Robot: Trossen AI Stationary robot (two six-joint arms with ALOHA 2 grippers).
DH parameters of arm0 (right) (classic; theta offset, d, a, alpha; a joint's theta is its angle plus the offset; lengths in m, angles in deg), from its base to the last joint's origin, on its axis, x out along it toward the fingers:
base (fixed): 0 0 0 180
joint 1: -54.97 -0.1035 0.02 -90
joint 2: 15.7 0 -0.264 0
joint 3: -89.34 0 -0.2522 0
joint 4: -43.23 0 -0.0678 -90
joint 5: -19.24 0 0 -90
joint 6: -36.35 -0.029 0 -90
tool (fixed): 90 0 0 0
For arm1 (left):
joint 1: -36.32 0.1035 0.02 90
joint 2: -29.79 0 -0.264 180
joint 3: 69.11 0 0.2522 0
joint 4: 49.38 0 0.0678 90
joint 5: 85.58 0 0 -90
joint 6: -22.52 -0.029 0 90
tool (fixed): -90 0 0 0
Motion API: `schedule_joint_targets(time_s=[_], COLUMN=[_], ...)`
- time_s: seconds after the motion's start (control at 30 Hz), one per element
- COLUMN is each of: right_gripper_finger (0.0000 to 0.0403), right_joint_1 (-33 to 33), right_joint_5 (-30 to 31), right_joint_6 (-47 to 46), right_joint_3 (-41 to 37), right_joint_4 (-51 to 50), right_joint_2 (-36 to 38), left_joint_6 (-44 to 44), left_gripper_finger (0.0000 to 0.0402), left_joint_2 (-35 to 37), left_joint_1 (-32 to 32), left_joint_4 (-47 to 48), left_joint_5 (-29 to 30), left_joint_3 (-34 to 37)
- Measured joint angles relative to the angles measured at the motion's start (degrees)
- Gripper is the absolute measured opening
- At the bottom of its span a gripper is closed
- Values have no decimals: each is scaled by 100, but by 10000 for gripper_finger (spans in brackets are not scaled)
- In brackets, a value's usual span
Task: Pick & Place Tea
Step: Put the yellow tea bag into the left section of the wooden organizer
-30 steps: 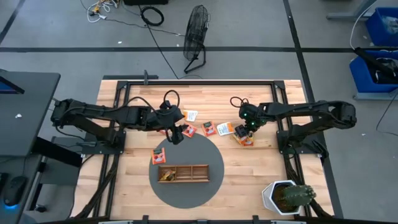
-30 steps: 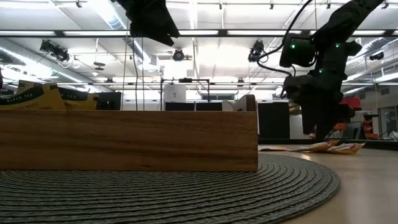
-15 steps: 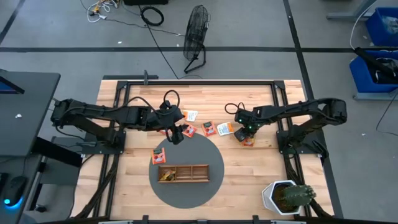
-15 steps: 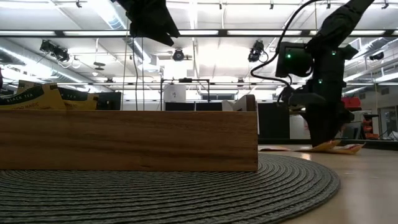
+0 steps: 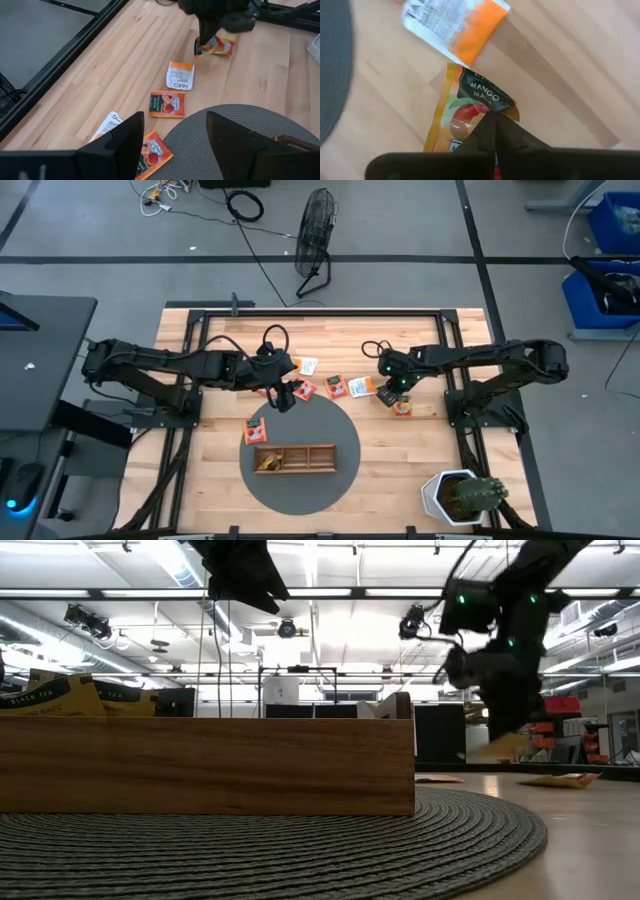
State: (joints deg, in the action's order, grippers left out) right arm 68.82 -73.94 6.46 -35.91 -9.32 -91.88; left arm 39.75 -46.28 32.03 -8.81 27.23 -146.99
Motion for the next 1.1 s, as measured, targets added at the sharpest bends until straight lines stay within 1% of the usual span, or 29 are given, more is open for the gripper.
schedule_joint_targets(time_s=[0.07,0.17,0.23,0.33,0.4,0.43,0.5,0.6,0.7,0.83,0.9,1.0,1.1], right_gripper_finger=[1,1,1,0,0,0,0,0,0,0,0,0,0], right_joint_1=[0,2,2,2,0,0,17,80,80,-5,-51,-101,-154], right_joint_5=[-63,-507,-1152,-2338,-2865,-3002,-3143,-3454,-3681,-3739,-3746,-3831,-3847], right_joint_6=[184,500,634,617,433,310,138,-25,-149,-264,-369,-567,-653], right_joint_3=[237,517,735,1067,1300,1414,1611,1796,1827,1827,1827,1827,1827], right_joint_4=[-29,188,690,1752,2311,2489,2655,2636,2636,2715,2917,3279,3454], right_joint_2=[106,211,230,234,221,220,220,220,219,215,178,50,-96], left_joint_6=[-94,-418,-866,-1779,-2579,-2978,-3713,-4662,-5246,-5394,-5394,-5436,-5456], left_gripper_finger=[218,218,218,216,212,210,205,199,198,197,197,197,197], left_joint_2=[0,0,0,0,0,0,0,0,0,0,0,0,-48], left_joint_1=[0,-6,-22,-85,-136,-157,-192,-212,-187,-112,-64,-2,22], left_joint_4=[-3,-28,-129,-362,-615,-754,-1091,-1606,-2100,-2541,-2610,-2632,-2630], left_joint_5=[0,-75,-221,-292,-292,-292,-261,-231,-226,-315,-659,-1340,-1588], left_joint_3=[0,0,0,0,0,0,0,0,-1,-2,-2,-2,-2])
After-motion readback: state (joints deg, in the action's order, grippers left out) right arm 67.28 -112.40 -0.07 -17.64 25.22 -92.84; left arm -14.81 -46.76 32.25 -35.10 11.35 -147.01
